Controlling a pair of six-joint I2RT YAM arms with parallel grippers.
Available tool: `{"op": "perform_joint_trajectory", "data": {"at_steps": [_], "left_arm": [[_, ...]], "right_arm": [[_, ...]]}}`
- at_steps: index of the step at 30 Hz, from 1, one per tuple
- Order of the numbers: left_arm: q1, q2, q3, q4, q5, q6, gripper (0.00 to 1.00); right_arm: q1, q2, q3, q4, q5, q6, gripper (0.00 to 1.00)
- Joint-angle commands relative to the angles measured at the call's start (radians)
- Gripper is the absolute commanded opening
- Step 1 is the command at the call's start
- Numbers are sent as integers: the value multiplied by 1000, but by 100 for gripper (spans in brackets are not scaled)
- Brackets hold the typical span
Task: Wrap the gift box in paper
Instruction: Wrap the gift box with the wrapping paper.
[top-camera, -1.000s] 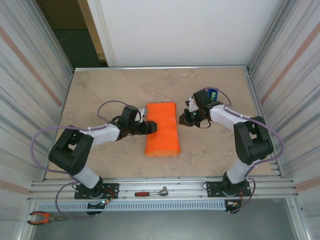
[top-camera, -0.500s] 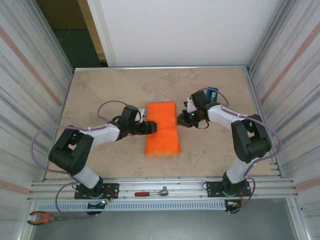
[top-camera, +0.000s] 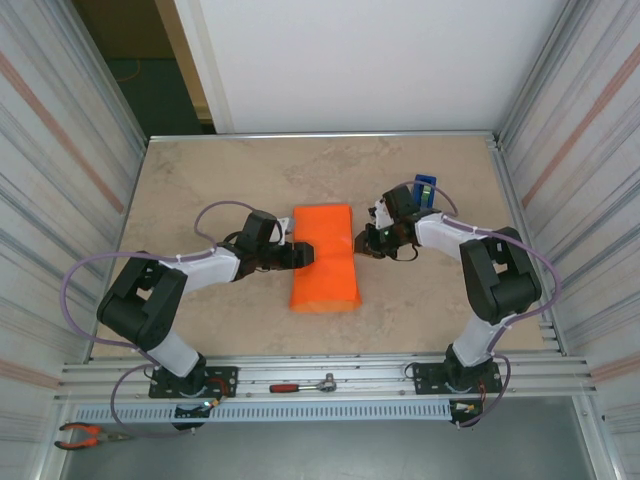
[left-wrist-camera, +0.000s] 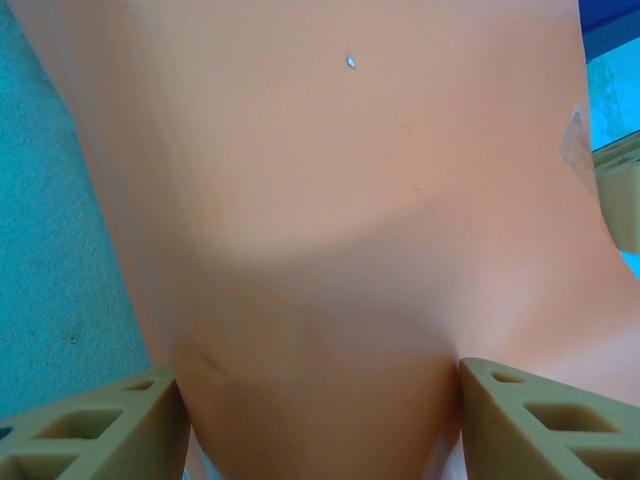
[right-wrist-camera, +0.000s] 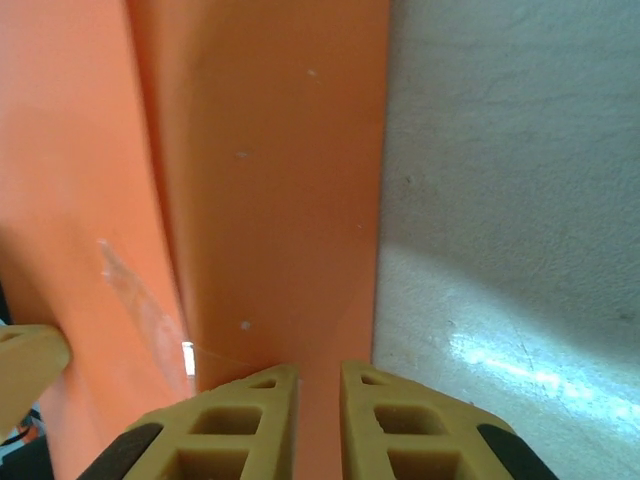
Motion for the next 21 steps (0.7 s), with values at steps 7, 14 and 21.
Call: {"op": "perform_joint_trajectory", "data": {"at_steps": [7, 14, 21], "left_arm": [[-18, 74, -63, -172, -97, 25, 65], [-19, 76, -61, -180, -97, 29, 65], [-19, 81, -65, -177, -99, 31, 65]], "right_arm": [[-17, 8, -58, 35, -28, 31, 18], [-119, -36, -88, 13, -4, 18, 6], [-76, -11, -27, -4, 3, 15, 5]]}}
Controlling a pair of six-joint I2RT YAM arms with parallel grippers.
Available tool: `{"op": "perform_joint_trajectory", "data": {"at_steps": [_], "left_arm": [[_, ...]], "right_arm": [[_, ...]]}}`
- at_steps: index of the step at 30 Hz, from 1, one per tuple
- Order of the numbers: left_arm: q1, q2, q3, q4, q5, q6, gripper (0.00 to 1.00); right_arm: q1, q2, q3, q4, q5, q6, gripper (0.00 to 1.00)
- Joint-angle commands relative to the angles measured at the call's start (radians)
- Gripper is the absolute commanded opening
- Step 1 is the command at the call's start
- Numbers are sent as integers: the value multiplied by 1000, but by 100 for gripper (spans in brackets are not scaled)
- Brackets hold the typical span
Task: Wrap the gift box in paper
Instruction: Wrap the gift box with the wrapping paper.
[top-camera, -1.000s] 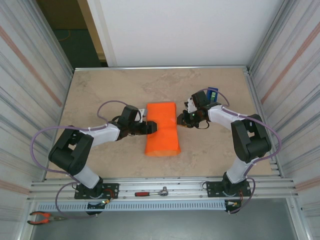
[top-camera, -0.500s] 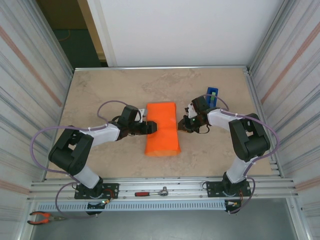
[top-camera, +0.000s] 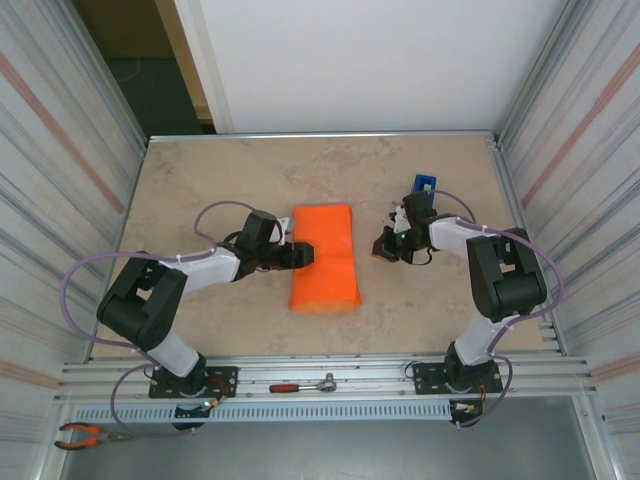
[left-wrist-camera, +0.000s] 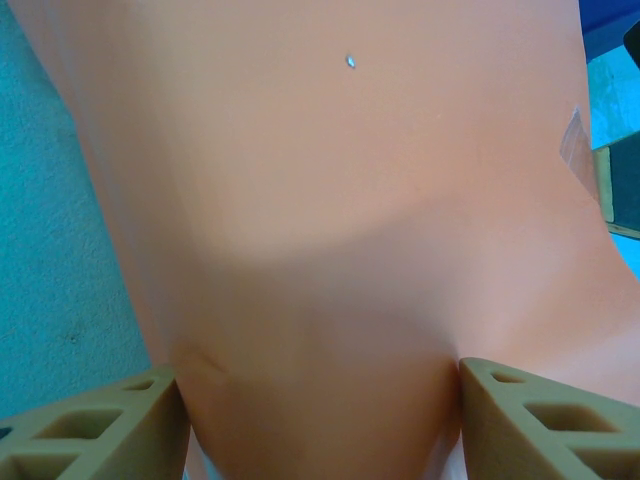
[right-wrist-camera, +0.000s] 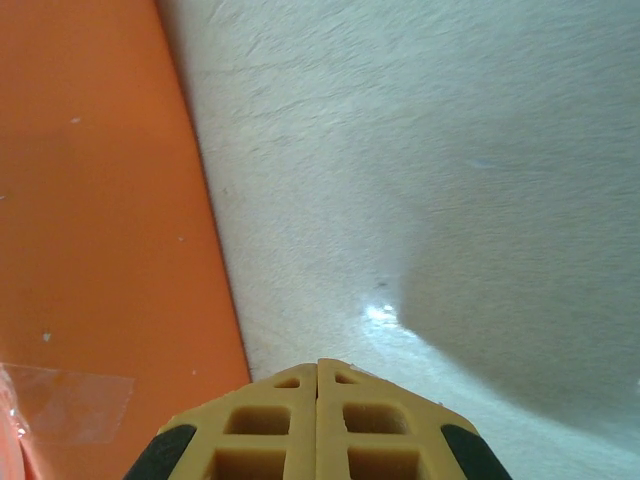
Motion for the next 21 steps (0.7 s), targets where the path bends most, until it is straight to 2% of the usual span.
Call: {"op": "perform_joint_trajectory", "data": {"at_steps": [1, 12, 18, 21], "left_arm": [[-19, 83, -67, -177, -98, 31, 65], [-15, 93, -64, -184, -94, 40, 65], [-16, 95, -60, -184, -96, 39, 65], [-16, 97, -66, -179, -94, 38, 65]], "right_arm": [[46, 8, 49, -7, 2, 2, 4], [109, 126, 73, 117, -24, 79, 3], [104, 101, 75, 60, -5, 36, 2], [67, 59, 65, 32, 7, 22, 2]]}}
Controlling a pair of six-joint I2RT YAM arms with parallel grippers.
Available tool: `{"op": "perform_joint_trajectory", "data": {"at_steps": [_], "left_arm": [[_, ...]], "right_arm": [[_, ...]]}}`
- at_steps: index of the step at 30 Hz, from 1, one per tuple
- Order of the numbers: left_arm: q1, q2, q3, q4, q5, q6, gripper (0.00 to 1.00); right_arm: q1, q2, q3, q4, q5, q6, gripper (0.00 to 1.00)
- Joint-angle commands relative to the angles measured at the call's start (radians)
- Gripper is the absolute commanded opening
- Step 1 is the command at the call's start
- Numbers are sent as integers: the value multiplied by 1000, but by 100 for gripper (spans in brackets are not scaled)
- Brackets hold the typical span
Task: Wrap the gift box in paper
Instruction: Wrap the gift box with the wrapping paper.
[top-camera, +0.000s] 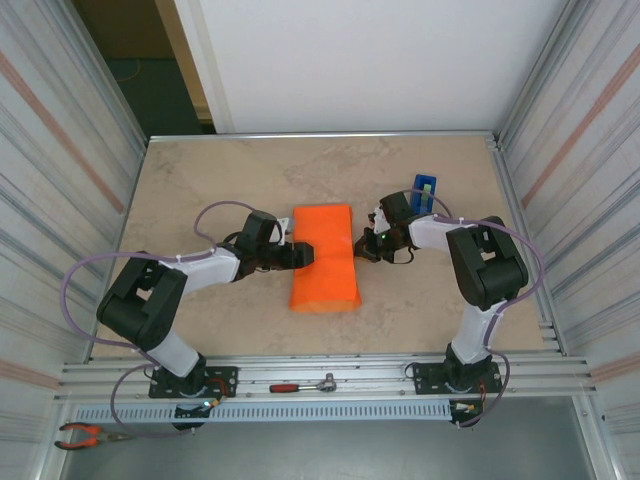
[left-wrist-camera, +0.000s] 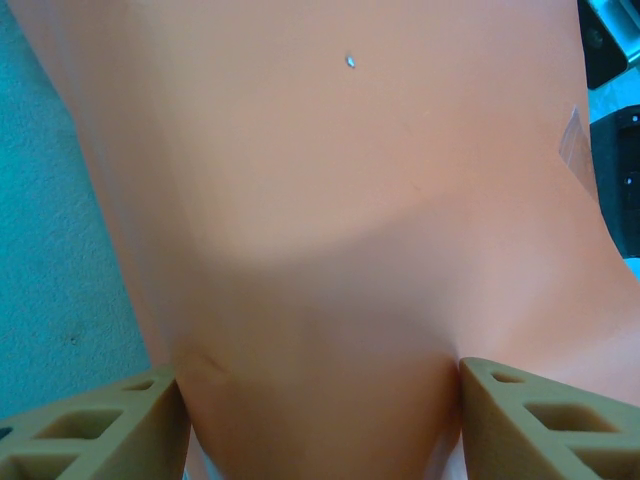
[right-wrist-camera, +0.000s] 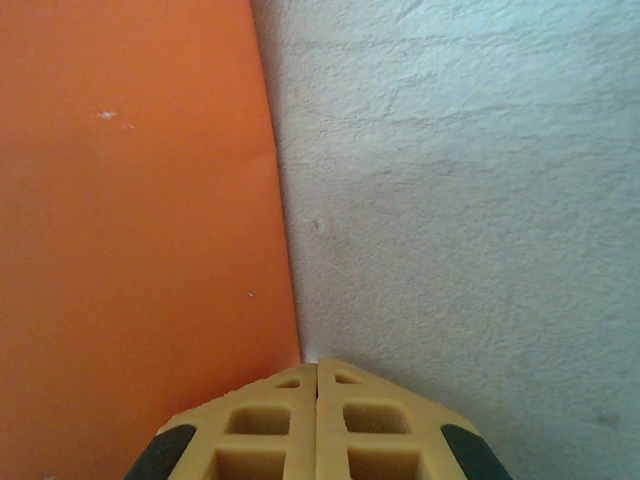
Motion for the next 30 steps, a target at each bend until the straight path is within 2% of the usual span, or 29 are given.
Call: {"op": "perform_joint_trajectory", "data": {"at_steps": [1, 6, 11, 20, 30], "left_arm": [[-17, 94, -63, -185, -94, 35, 65], [-18, 96, -70, -178, -94, 34, 65], [-17, 103, -68, -169, -90, 32, 65], [-18, 97, -59, -179, -87, 34, 65], [-18, 93, -68, -178, -91, 32, 65]], "right_arm": [[-47, -68, 0, -50, 7, -27, 2], [-107, -167, -11, -55, -26, -8, 4], [-67, -218, 45, -57, -59, 13, 5], [48, -122, 141, -18, -46, 52, 5], [44, -13, 130, 52, -35, 79, 2]]}}
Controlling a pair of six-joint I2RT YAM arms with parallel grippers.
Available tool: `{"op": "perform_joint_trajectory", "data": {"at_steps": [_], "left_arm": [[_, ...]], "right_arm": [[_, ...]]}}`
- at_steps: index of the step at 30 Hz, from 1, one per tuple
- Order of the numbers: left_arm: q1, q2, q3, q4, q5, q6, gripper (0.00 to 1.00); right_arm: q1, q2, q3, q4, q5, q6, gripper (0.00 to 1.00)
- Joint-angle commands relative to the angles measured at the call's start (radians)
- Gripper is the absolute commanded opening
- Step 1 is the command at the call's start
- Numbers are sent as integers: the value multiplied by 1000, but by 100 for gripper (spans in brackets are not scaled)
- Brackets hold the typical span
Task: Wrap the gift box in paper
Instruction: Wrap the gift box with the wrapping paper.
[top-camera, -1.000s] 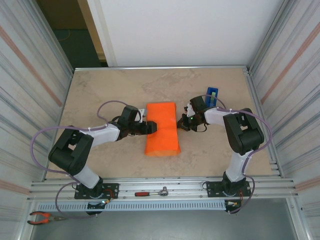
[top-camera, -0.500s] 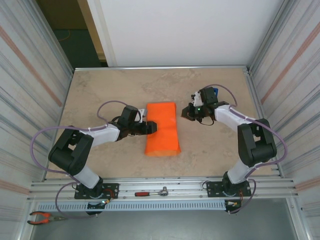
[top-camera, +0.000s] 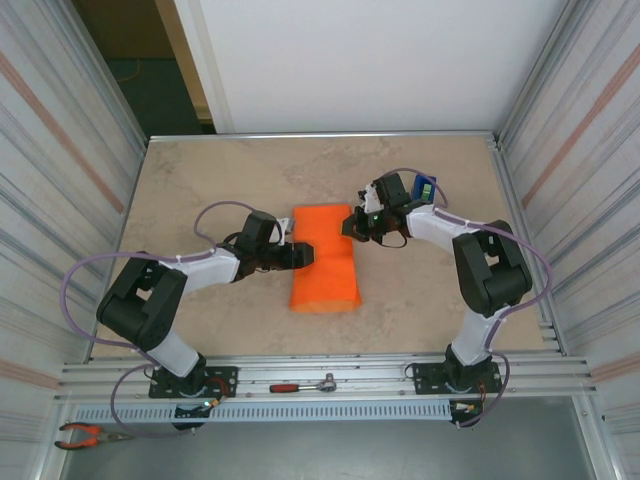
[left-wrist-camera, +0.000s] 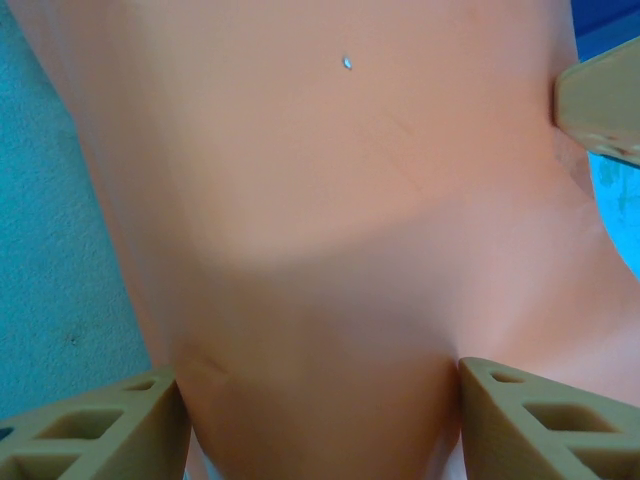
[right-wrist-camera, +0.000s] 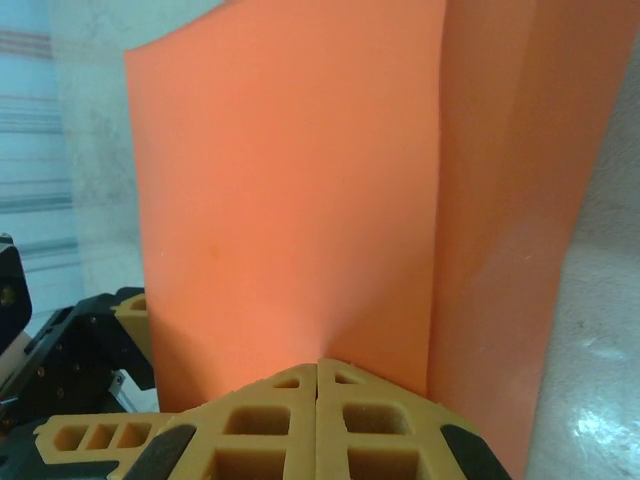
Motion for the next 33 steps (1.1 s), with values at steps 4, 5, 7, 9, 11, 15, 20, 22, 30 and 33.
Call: {"op": "perform_joint_trajectory", "data": {"at_steps": [4, 5, 7, 9, 11, 15, 20, 22, 30, 33], "left_arm": [[-17, 89, -65, -182, -89, 31, 65], [-18, 92, -64, -182, -87, 31, 65], [-17, 91, -62, -184, -86, 31, 65], [-18, 92, -59, -189, -88, 33, 65], [-17, 92, -54, -194, -88, 34, 65], [-16, 90, -45, -206, -92, 40, 65], [-17, 88, -43, -212, -91, 41, 65], [-17, 86, -43, -214, -93, 40, 65], [-18, 70, -43, -222, -94, 39, 65], [-17, 67, -29, -230, -95, 40, 65]], "right_arm": [[-15, -2, -34, 37, 6, 16, 2], [-23, -16, -39, 38, 0, 18, 2], [-45, -62, -48, 29, -7, 16, 2], [-71, -108, -66, 20, -2, 12, 2], [-95, -144, -81, -1, 9, -2, 2], [-126, -154, -108, -43, 35, -40, 1], [-122, -107, -138, -18, 44, -43, 1], [-106, -81, -141, -5, 47, -39, 0], [-29, 3, -141, 46, 55, -13, 0], [-24, 9, -148, 53, 54, -5, 0]]}}
